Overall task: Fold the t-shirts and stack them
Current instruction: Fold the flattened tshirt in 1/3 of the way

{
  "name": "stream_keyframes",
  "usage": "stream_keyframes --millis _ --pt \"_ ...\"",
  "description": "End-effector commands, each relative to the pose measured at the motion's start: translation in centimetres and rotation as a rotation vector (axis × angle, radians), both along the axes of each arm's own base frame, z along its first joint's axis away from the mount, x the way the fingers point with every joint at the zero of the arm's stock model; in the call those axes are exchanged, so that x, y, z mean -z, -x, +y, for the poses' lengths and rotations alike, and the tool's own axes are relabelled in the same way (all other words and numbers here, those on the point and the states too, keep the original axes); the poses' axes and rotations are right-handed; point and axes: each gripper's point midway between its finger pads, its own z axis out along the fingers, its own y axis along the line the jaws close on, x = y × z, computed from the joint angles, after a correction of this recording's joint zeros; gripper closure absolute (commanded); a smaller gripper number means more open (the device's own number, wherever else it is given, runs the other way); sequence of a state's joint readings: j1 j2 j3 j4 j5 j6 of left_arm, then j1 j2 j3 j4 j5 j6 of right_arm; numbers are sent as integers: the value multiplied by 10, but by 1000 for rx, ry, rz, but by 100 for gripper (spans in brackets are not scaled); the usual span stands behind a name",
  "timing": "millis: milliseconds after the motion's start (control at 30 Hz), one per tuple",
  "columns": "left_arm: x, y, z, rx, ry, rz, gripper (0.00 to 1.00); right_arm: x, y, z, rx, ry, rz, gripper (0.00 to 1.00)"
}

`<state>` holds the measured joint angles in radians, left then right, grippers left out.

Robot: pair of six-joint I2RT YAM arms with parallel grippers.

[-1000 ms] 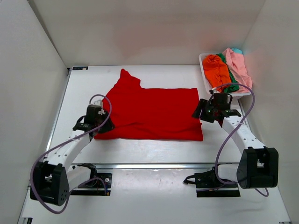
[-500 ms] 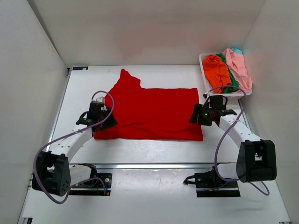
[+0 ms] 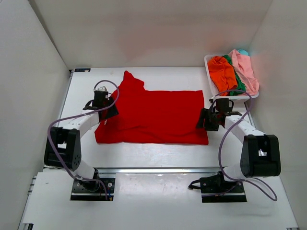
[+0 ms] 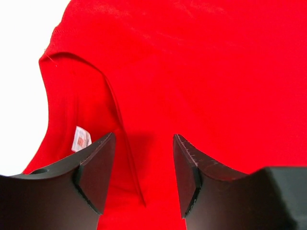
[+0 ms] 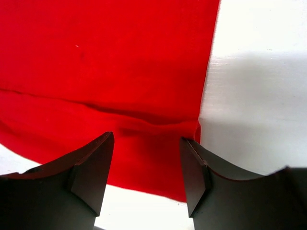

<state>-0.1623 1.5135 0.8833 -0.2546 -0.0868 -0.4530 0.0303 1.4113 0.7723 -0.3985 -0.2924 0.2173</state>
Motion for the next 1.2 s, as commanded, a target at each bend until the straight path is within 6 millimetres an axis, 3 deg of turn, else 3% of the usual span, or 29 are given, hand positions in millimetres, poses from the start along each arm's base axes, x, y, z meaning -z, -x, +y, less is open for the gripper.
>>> stream_keyframes --millis 0,200,300,367,433,500,567,767,833,900,1167 --pt "-6 -17 8 -27 -39 -19 38 -9 -19 0 -10 -3 -58 45" --pt "15 -18 10 -46 -60 36 39 -5 -19 3 -19 -19 -43 46" --pt "17 -23 15 -68 -69 32 48 -4 -18 4 -17 -21 -36 47" --pt "16 -28 17 -69 -80 24 61 -7 -20 4 -19 -24 -50 47" --pt "9 -30 19 -74 -95 7 88 -6 -18 1 -11 -17 -44 47" --pt "4 -30 24 -101 -98 -9 99 -7 -18 2 -16 -23 -52 47" --pt "-3 -27 26 -112 -110 -24 100 -4 -15 0 -6 -23 -45 49" --pt "-24 -16 40 -151 -107 -67 100 -2 -15 1 8 -40 -42 66" --pt "-28 -12 47 -180 -105 -80 100 -4 -17 0 5 -40 -55 79" --pt "-27 -5 50 -183 -102 -77 100 -3 -19 0 12 -44 -56 84" --pt "-20 9 54 -200 -94 -72 100 -5 -24 1 6 -50 -57 84"
